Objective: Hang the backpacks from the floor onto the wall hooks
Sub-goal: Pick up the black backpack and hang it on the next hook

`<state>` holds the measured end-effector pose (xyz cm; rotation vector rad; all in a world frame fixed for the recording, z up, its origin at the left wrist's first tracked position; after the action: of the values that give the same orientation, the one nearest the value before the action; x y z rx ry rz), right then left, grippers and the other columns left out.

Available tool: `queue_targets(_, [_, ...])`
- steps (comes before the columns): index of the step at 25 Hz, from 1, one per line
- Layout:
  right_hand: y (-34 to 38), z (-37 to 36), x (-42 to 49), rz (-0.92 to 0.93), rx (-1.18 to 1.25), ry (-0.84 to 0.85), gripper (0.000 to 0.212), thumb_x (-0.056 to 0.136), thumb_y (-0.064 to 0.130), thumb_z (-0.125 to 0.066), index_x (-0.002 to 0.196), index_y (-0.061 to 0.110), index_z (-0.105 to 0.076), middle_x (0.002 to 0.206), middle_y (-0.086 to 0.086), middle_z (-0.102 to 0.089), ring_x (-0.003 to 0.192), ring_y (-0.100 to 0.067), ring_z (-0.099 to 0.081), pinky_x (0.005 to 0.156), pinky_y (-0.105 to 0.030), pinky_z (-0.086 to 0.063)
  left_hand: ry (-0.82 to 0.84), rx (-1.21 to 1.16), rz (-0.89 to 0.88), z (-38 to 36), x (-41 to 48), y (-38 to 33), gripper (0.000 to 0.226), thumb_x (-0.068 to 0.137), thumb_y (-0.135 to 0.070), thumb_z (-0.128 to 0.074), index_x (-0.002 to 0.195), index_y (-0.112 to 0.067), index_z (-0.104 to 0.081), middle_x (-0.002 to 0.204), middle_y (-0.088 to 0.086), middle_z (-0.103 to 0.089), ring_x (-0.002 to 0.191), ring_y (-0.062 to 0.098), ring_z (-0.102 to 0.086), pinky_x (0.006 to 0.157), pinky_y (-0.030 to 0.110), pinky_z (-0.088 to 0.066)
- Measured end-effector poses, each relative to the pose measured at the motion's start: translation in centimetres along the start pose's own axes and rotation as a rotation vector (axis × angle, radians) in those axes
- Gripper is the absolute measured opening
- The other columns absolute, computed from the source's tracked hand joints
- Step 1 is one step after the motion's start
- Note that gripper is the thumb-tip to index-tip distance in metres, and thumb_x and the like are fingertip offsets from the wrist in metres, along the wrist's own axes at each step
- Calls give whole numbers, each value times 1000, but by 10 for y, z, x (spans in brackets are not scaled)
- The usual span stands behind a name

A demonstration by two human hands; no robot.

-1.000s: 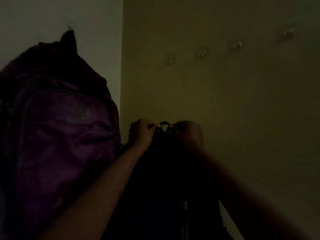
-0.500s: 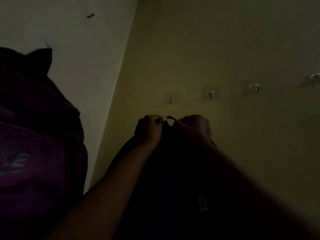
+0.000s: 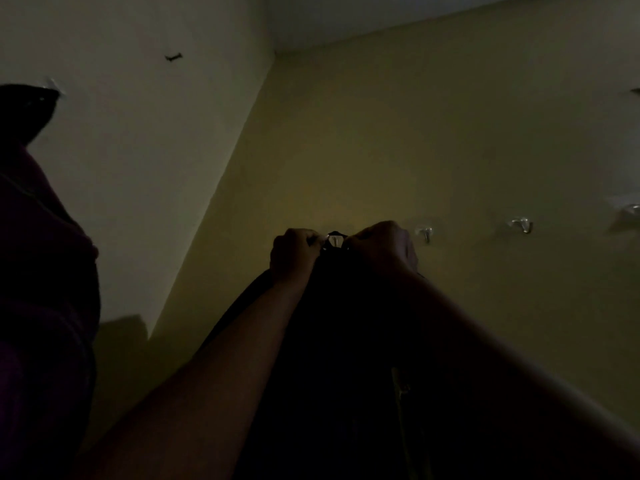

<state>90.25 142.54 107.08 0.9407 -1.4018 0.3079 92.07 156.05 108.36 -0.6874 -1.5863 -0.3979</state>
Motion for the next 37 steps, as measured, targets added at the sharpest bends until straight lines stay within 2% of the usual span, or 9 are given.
queue_targets(2, [4,-2,7,-2,-3,-20,34,69,29,-65,57,0,-53,59,-8,-43,71,-19,-62,67,-24,-44,18,-21,31,-2,7,2,33,89,-28,-57,108,-5,-69,114,16,-69,110,32,-61,86,33,-48])
queue_targets(4, [6,-5,11,-13,-35,-28,32,71,31,-67,75,0,-66,86,-10,-70,90,-22,-68,74,-25,-45,37,-46,83,-4,12,4,34,86,-29,-61,105,-3,-70,109,18,-71,106,30,-64,82,31,-48])
queue_targets(8, [6,-7,7,18,-93,-14,33,76,30,-68,97,4,-70,108,-18,-70,102,-28,-66,72,-25,-39,56,-98,172,-1,6,11,35,82,-25,-67,102,3,-69,107,21,-71,103,30,-66,82,30,-49])
queue_targets(16, [-1,-2,-22,81,-58,47,29,80,24,-56,61,3,-63,48,-8,-47,57,-23,-56,52,-24,-33,33,-165,170,20,-33,0,25,83,-20,-65,98,-3,-72,106,15,-73,104,26,-65,82,23,-45])
queue_targets(19, [-4,8,-34,127,-17,119,26,87,21,-51,81,5,-71,83,-16,-71,76,-28,-65,61,-27,-41,56,-155,208,32,-50,-13,32,91,-27,-53,109,-7,-69,116,12,-70,110,26,-62,84,21,-43])
queue_targets(24, [-12,27,-81,163,235,127,29,94,23,-47,114,11,-66,117,-8,-68,110,-24,-60,84,-23,-40,33,-293,323,58,-89,-33,38,93,-30,-49,125,-14,-59,130,9,-60,120,24,-55,96,28,-43])
queue_targets(27, [-13,55,-113,38,420,193,32,95,24,-49,121,11,-61,124,-5,-64,117,-18,-57,84,-14,-34,109,-413,401,75,-124,-53,40,94,-28,-46,130,-12,-53,135,10,-55,124,23,-52,97,27,-41])
queue_targets(33, [-16,129,-196,-396,687,395,36,95,32,-47,125,17,-58,118,0,-63,95,-8,-57,83,-19,-44,231,-421,578,130,-213,-99,44,95,-33,-43,135,-15,-46,141,5,-48,130,20,-44,95,24,-33])
queue_targets(37, [-18,194,-267,-602,700,503,39,95,37,-45,126,15,-57,110,4,-58,109,-15,-54,88,-24,-40,293,-450,737,183,-285,-133,45,95,-35,-42,136,-16,-45,143,4,-46,132,19,-42,100,25,-31])
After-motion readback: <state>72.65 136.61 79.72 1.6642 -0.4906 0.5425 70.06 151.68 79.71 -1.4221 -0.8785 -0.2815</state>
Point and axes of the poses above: each hand's wrist, its own x-axis towards the middle knuckle, its own z-axis out of the back of the hand, y = z × x, the point moved 3 cm from there along x, towards the middle knuckle
